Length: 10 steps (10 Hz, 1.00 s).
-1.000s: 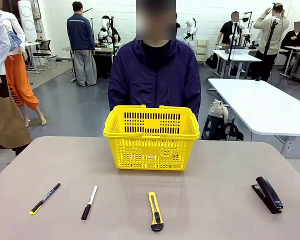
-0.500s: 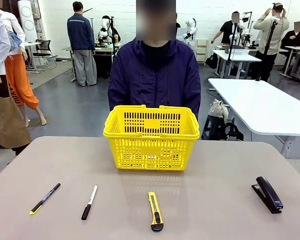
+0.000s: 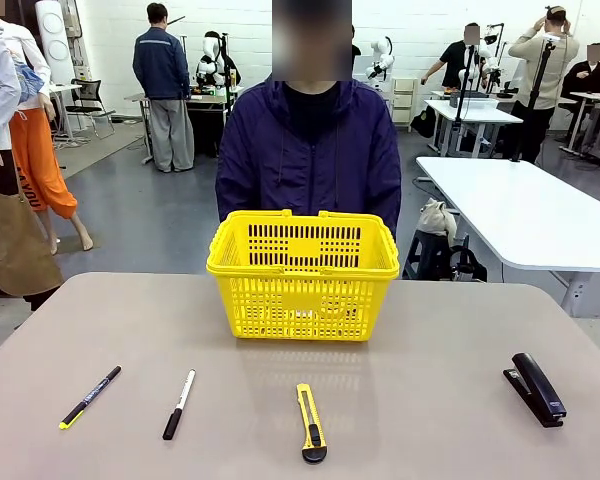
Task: Place the items the person wants into the basket.
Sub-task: Pick up the item the person points to and place it in the Market Basket.
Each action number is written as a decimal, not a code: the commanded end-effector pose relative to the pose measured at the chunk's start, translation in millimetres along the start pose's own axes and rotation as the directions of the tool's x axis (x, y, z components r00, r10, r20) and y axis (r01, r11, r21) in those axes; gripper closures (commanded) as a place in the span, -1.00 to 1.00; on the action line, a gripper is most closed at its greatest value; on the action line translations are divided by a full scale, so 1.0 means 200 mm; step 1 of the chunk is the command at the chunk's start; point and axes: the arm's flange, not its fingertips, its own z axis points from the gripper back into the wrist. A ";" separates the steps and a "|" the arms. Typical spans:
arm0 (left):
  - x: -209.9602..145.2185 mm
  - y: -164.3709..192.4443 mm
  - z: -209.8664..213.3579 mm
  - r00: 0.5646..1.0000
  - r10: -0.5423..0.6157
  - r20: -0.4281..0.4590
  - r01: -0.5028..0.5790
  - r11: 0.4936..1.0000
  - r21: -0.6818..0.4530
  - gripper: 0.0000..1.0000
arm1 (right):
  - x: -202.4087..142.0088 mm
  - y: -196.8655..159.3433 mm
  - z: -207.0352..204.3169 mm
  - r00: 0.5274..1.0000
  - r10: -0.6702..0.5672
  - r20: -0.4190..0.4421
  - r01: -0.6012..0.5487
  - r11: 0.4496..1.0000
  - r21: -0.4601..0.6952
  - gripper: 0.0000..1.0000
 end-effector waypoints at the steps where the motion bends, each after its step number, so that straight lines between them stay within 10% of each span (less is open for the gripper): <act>1: 0.00 0.00 0.00 1.000 -0.016 0.011 0.017 1.000 -0.012 -1.00 | -0.02 -0.01 0.03 1.000 0.024 0.014 -0.025 0.999 0.027 -1.00; 10: 0.00 0.00 0.00 1.000 -0.016 0.011 0.017 1.000 -0.012 -1.00 | -0.02 -0.01 0.03 1.000 0.024 0.014 -0.025 0.999 0.027 -1.00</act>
